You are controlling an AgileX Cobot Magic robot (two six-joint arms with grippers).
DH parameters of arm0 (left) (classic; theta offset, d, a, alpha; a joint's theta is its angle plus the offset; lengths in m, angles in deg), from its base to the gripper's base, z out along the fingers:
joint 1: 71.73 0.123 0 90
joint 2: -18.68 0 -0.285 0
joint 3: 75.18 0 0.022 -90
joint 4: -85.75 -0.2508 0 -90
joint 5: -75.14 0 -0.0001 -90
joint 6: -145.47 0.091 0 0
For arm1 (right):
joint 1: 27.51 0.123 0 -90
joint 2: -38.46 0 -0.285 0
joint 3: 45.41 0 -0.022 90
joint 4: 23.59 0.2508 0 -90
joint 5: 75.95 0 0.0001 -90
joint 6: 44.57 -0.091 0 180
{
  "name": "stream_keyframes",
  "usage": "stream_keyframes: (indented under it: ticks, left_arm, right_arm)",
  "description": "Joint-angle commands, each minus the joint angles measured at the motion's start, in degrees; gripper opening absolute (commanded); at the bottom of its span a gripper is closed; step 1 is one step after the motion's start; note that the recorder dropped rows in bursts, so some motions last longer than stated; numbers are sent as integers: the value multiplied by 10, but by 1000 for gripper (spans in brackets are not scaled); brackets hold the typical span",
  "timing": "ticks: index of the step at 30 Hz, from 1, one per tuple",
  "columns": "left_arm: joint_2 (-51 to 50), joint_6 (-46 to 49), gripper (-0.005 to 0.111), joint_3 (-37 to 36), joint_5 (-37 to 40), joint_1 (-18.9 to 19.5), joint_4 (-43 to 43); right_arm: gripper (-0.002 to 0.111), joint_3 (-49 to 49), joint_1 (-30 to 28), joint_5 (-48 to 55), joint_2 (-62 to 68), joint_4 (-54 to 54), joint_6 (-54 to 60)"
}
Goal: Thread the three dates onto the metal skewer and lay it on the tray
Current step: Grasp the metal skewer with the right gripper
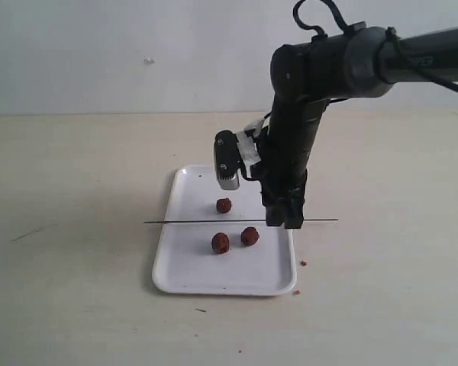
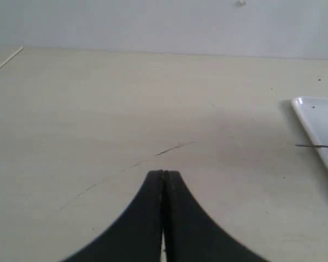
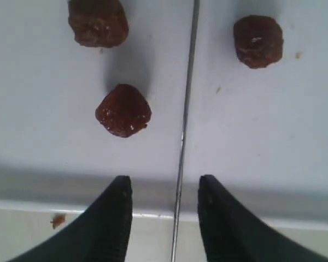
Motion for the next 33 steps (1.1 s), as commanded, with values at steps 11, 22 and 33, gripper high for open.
stream_keyframes:
  ticks: [11,22,33]
  left_arm:
    - [4,-1,0,0,-5,1,3]
    - [4,-1,0,0,-5,1,3]
    - [4,-1,0,0,-5,1,3]
  right_arm:
    - [39,-12,1,-11,52,-4,-9]
    - [25,-12,1,-24,62,-9,-25]
    - [0,-12,1,-49,58,-9,-53]
